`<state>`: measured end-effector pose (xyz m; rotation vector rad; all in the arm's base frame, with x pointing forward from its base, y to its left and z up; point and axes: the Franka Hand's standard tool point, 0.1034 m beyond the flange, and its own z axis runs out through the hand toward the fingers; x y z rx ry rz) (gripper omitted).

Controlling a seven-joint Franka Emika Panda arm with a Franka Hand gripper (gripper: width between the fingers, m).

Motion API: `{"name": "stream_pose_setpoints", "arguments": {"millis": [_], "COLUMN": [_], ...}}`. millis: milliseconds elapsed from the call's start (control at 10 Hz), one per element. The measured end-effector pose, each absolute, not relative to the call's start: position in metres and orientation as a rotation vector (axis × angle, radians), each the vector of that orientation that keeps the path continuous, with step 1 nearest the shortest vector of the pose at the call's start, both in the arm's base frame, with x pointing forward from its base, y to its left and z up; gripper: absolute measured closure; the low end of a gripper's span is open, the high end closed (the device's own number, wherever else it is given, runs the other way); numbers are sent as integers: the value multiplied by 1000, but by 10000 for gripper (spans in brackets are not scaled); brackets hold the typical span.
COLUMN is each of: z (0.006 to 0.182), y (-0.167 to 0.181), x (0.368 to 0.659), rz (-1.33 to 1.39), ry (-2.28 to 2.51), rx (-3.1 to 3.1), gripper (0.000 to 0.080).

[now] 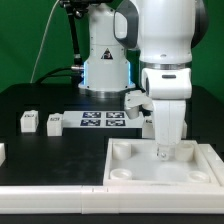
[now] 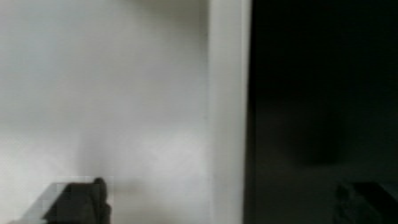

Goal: Assemble one leg

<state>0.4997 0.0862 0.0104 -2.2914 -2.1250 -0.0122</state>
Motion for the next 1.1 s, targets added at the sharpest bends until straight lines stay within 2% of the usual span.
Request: {"name": "stream_pose_setpoints", "arguments": {"millis": [200,600,800,1100], "z": [13,48,70,66], "y": [86,81,77,78], "x": [498,462,453,452], "rz": [-12,-15,-26,-24], "ry": [-2125,-2116,-2086,-1881], "rx": [-2294,-2337,-2393,-2547], "gripper": [151,151,151,151]}}
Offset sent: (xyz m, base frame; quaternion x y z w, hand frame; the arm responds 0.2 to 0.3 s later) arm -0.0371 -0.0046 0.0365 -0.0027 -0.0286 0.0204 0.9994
